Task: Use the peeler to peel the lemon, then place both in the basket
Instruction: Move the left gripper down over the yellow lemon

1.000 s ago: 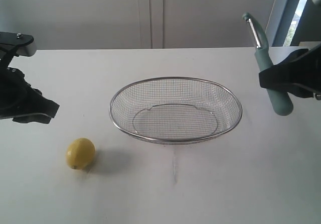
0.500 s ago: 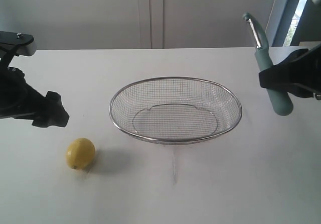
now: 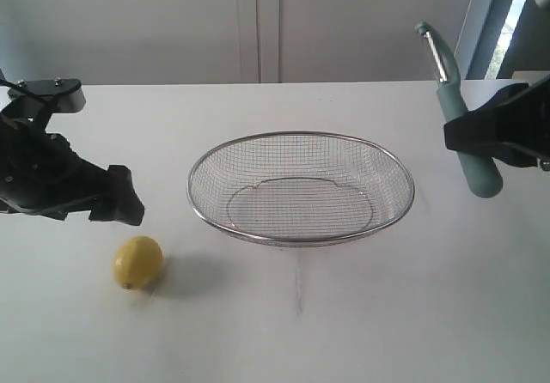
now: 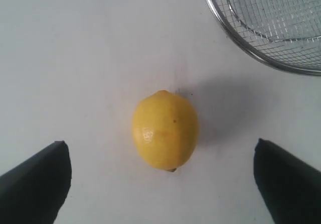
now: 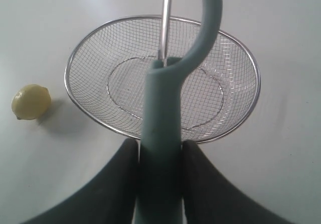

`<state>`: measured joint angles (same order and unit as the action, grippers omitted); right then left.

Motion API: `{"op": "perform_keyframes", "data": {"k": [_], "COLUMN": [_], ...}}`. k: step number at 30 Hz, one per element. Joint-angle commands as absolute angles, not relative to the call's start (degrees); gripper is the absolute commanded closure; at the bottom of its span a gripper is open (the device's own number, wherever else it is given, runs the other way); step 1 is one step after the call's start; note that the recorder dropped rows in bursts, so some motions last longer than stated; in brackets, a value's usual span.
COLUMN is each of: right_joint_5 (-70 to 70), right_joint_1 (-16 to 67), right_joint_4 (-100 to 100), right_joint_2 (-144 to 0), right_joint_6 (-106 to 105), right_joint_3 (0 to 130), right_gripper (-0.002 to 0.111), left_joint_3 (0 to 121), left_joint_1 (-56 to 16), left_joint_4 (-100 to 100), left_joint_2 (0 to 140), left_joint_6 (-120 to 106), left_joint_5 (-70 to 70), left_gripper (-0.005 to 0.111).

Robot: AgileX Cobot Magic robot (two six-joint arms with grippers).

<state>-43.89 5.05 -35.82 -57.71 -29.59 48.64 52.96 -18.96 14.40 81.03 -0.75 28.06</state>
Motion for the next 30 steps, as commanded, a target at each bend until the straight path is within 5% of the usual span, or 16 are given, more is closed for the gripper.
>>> {"op": "perform_keyframes", "data": {"k": [1, 30], "right_joint_5": [-43.4, -43.9], "right_joint_1": [5.1, 5.1], "right_joint_4": [-36.2, -36.2], "right_joint_2": [-57.3, -57.3], "right_joint_6": [-29.5, -29.5], "right_joint_3": [48.5, 48.5], "right_gripper": [0.108, 0.108], "left_joint_3": [52.6, 52.7], "left_joint_1": [-20.6, -21.9], "left_joint_4": [16.3, 19.3], "left_joint_2": [83.2, 98.6], "left_joint_6": [-1.7, -4.1], "left_joint_5": [28.6, 19.5], "left_gripper": [0.008, 0.008]}}
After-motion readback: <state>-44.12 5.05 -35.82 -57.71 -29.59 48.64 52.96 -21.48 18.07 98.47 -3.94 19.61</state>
